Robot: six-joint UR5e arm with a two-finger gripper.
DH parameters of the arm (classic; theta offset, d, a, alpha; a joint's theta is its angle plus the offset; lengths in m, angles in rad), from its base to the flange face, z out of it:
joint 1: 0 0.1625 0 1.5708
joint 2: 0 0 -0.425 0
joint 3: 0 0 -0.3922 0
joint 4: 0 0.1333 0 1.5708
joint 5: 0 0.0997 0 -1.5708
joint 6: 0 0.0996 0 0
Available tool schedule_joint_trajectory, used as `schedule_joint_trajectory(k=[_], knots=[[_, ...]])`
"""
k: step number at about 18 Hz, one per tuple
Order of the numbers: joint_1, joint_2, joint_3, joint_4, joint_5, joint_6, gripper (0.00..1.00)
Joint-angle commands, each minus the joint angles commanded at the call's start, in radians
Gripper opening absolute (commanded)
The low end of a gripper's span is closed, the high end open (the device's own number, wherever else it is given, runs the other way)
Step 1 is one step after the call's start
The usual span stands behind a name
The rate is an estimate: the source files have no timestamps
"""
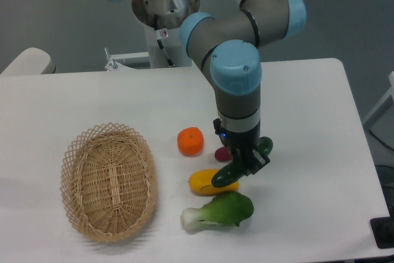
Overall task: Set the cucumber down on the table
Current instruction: 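Lift the held green cucumber and carry it away from the yellow pepper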
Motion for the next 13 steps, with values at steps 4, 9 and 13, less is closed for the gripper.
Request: schedule_joint_trajectory(k=[4, 9, 13], knots=[[0.029, 0.005, 0.005, -0.026, -0.034, 0.005, 0.33], [0.037, 0.014, 0.012, -0.046, -0.046, 0.017, 0.33], [0.066, 0.028, -0.009, -0.060, -0.043, 0.103, 0.33]])
